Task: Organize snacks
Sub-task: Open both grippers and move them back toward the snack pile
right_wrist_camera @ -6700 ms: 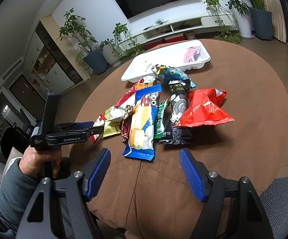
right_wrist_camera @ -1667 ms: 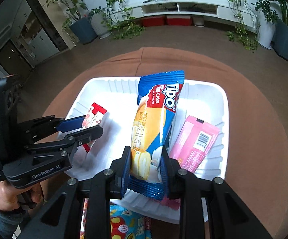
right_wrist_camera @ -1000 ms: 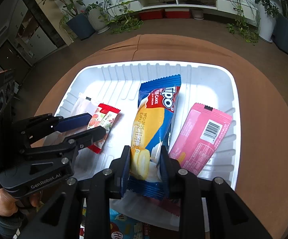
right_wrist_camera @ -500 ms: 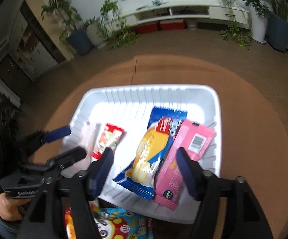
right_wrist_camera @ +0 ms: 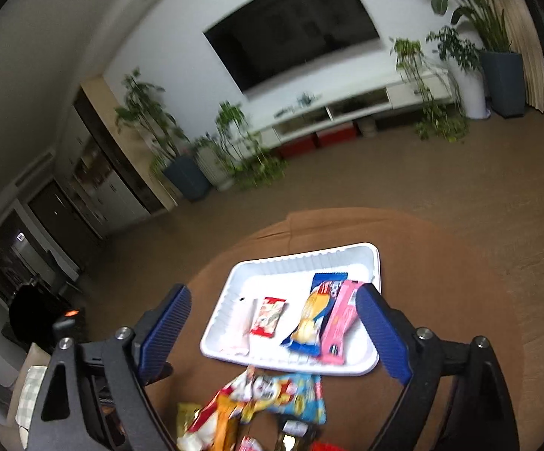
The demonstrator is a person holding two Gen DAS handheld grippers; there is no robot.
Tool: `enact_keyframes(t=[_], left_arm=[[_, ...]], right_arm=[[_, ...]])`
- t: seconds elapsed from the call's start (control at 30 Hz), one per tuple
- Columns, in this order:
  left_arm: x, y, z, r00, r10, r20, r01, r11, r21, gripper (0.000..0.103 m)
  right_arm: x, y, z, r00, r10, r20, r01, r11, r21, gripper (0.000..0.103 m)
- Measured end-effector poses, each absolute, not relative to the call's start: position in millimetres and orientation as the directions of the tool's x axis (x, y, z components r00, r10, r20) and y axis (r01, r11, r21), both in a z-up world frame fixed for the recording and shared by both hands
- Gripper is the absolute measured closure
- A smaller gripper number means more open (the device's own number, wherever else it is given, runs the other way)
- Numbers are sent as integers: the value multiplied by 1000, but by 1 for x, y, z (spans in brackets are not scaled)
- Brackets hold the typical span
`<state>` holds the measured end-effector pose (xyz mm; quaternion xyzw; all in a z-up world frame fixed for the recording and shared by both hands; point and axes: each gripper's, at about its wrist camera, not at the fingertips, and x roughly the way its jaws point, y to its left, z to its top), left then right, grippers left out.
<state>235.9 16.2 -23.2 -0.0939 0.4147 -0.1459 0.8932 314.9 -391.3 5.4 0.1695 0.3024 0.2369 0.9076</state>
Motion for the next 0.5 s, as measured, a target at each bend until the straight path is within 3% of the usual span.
enact_keyframes(t=[0.2, 0.5], left_arm=[[181, 34, -54, 595, -286, -751, 42, 944, -326, 0], [145, 24, -83, 564, -217, -797, 5, 966, -259, 4]], right_arm=[[235, -400, -33, 722, 498, -480, -272, 843, 465, 9], [166, -397, -104, 684, 468, -560, -146, 840, 523, 14]])
